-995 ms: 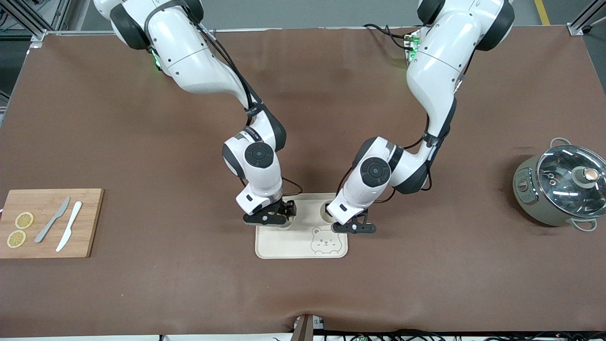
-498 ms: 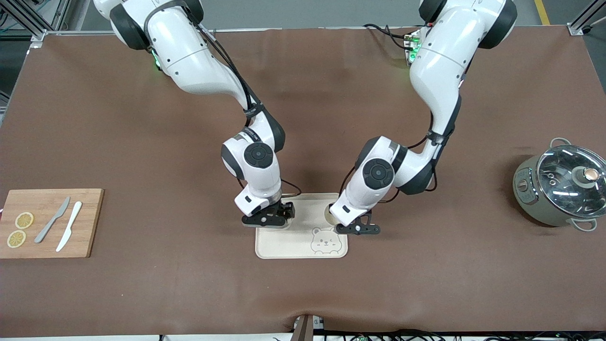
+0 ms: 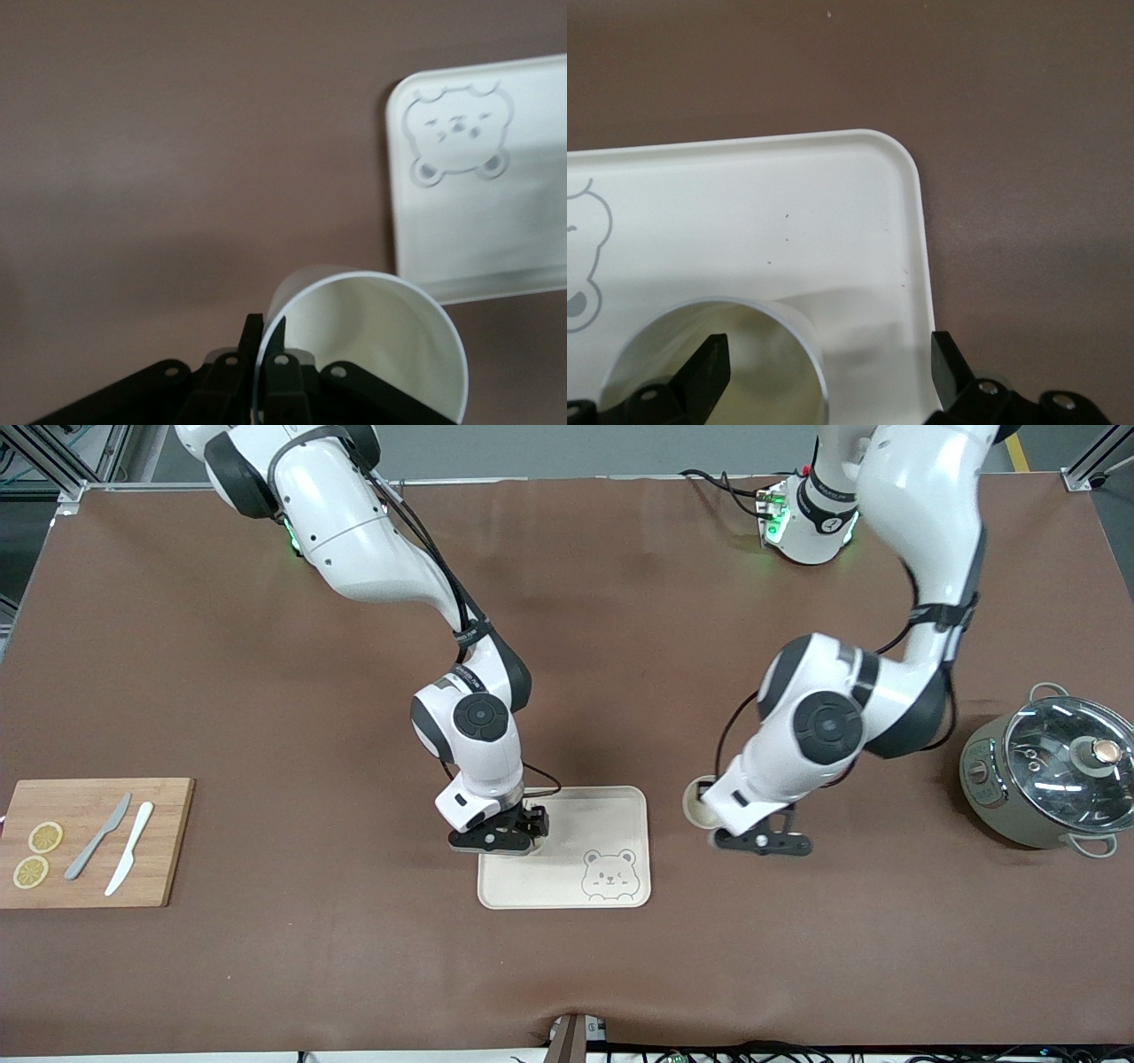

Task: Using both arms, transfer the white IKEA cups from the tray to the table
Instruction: 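Carry the cup off the tray with the left gripper and release it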

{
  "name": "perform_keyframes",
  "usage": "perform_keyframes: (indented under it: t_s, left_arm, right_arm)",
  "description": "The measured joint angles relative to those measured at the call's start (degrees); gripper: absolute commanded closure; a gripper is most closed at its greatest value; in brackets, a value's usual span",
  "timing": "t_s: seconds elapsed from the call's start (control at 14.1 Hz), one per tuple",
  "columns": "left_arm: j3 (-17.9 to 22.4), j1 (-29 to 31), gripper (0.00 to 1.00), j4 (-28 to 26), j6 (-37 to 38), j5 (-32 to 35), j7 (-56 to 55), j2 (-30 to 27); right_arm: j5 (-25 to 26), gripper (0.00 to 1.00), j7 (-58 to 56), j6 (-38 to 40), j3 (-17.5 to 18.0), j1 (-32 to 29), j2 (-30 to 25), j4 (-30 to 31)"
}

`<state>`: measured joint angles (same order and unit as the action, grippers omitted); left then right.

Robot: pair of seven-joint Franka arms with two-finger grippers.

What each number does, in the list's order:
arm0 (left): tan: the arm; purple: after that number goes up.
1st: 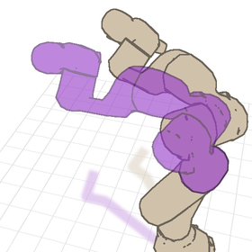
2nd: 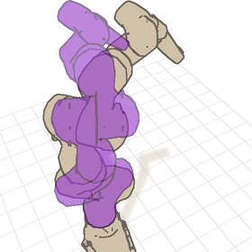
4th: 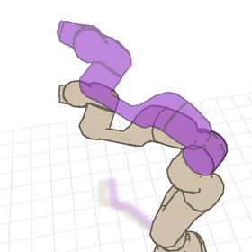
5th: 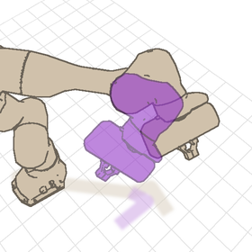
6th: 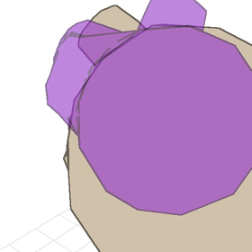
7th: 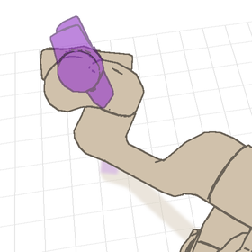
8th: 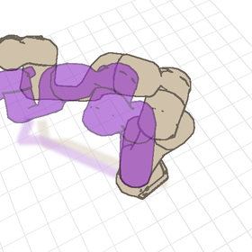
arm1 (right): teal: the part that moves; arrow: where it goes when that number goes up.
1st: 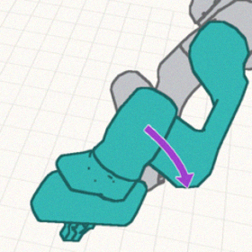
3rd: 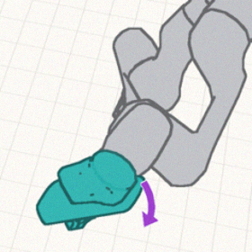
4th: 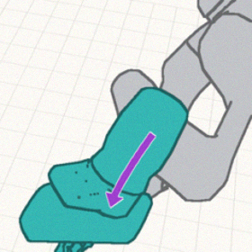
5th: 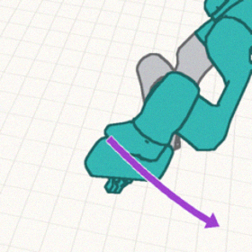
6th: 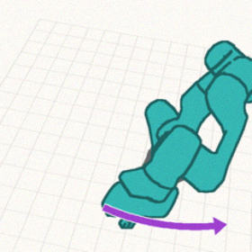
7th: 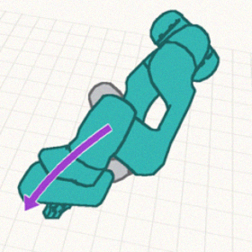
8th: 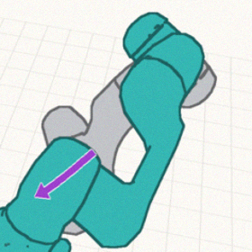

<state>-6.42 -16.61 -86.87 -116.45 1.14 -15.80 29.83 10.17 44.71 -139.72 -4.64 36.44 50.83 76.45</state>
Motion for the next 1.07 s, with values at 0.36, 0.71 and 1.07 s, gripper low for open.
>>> perform_keyframes:
  t_s: [0.36,0.71,1.07]
  left_arm:
    - [-1.1,6.3,1.0,-21.6,-14.0,0.0,9.2,-10.8]
    - [-2.6,14.7,1.0,-36.8,-25.9,-4.5,24.4,-16.3]
    - [-3.2,15.5,1.0,-45.1,-40.1,-4.8,26.1,-14.7]
  right_arm:
    - [0.0,0.8,0.0,0.1,-0.1,-1.6,-0.1,-0.6]
    - [0.0,0.54,0.0,0.2,0.2,-1.6,-0.1,-0.8]
    - [0.0,0.51,0.0,0.2,0.9,-0.9,-0.1,-0.8]
